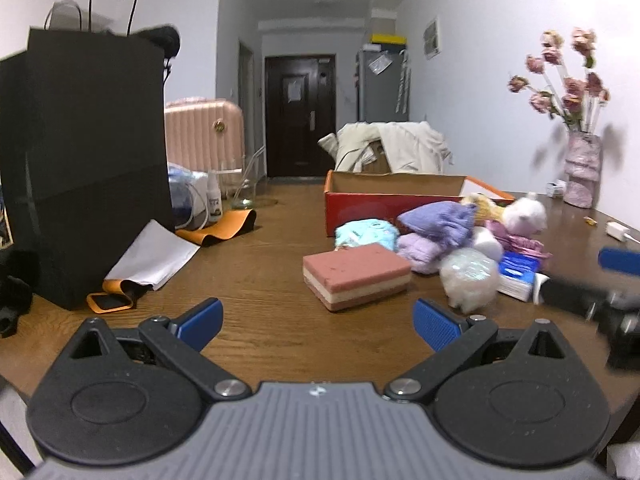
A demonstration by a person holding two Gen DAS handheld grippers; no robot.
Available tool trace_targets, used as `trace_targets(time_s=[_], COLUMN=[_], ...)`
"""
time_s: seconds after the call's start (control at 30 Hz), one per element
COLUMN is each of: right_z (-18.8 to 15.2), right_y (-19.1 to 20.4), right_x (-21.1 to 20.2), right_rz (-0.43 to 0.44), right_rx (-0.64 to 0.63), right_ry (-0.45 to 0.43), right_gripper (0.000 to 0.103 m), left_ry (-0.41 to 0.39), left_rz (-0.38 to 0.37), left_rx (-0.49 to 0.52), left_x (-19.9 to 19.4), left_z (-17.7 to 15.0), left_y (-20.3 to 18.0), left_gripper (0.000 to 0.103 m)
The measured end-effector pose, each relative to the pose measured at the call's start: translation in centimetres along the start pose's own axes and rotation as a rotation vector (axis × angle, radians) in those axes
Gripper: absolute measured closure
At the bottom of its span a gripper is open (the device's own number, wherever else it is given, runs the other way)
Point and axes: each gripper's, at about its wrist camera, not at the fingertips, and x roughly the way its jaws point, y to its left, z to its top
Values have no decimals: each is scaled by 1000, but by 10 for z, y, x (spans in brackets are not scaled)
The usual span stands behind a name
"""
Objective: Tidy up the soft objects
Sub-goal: 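Grasp the pink layered sponge with the left gripper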
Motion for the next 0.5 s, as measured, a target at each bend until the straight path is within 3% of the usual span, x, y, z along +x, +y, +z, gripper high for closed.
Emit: trace_targets(time_s=[0.07,0.13,0.17,0.23,0.3,0.37,0.5], right_z=[11,24,32,42,54,59,60], right_y=[-2,-10,-14,-15,-10,-8,-8], right_x=[20,45,62,90,122,150,201], right_rz=[38,137,188,222,206,204,217], right_rx=[50,144,188,211,170,153,164], right_ry=[29,70,97,128,166,202,316], right_gripper=[0,6,10,37,48,51,54], left_ry=[18,59,85,131,170,213,322], left_rz=[-12,-42,-53,-82,-110,-141,-198], left_rx=[-28,-77,-101,-144,-172,-203,-270], left_x=[15,38,49,73,94,115,150], left_z=[7,17,21,31,39,44,44], left_y=[7,16,21,26,29,31,38], left_gripper=[0,8,17,26,35,37,57])
